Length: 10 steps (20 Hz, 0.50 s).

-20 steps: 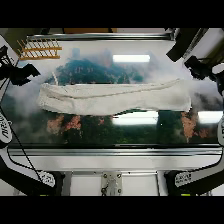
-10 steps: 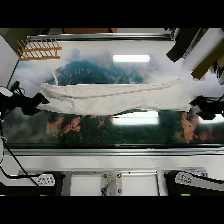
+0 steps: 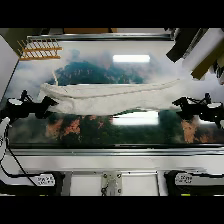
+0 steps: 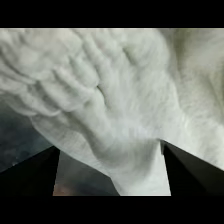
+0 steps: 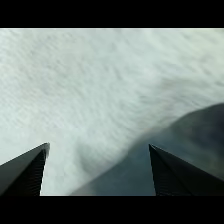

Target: Fold the clothes and pants, and hang the long-sleeved shirts on hangers.

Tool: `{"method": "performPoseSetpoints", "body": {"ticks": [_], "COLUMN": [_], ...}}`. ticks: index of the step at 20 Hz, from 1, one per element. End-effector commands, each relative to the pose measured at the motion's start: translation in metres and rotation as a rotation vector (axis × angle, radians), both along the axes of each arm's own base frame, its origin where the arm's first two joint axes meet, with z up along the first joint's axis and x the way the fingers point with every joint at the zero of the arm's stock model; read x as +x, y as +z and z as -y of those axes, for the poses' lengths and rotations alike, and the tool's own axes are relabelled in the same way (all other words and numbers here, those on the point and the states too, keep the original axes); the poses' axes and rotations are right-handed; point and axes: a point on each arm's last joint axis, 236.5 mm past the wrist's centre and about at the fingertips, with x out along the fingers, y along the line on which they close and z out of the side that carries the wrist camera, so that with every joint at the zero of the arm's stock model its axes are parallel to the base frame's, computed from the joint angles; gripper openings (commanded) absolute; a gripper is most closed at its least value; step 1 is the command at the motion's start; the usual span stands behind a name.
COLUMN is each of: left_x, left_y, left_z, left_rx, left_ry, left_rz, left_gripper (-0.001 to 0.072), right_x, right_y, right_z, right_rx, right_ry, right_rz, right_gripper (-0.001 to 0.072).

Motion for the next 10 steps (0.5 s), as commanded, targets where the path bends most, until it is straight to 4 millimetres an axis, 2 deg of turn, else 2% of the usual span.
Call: {"method": "performPoseSetpoints", "body": {"ticks": [1,2,3,4,5,7,10], "left_x": [0.010,0.013,0.015,0.016,0.019,0.024,0.010], "left_y": [0.000,0.001,0.001,0.003,0.009,0.032,0.059], "left_z": [0.000,0.002,0.002,0.001,-0.002,-0.011,-0.032], "left_rx": [0.017,0.025,0.031,0.037,0.051,0.044,0.121], "left_ry": [0.014,0.012,0.012,0.004,-0.027,-0.074,-0.174], "left_rz": [0.038,0.047,0.052,0.058,0.071,0.089,0.050], "left_gripper": [0.0677,0.0649,0.0388,0.0176,0.0023,0.0025,0.0025], "right_x": [0.020,0.024,0.028,0.032,0.035,0.039,0.021], "right_y": [-0.005,-0.004,-0.002,0.001,0.006,0.025,0.044], "right_z": [-0.020,-0.023,-0.025,-0.024,-0.023,-0.017,-0.014], "right_rx": [-0.053,-0.069,-0.081,-0.087,-0.092,-0.106,-0.160], "right_ry": [0.013,0.018,0.020,0.020,0.028,0.072,0.176], "right_rz": [0.043,0.055,0.067,0.077,0.088,0.105,0.065], "right_gripper": [0.0711,0.0632,0.0346,0.0118,0.0028,0.0027,0.0027]}}
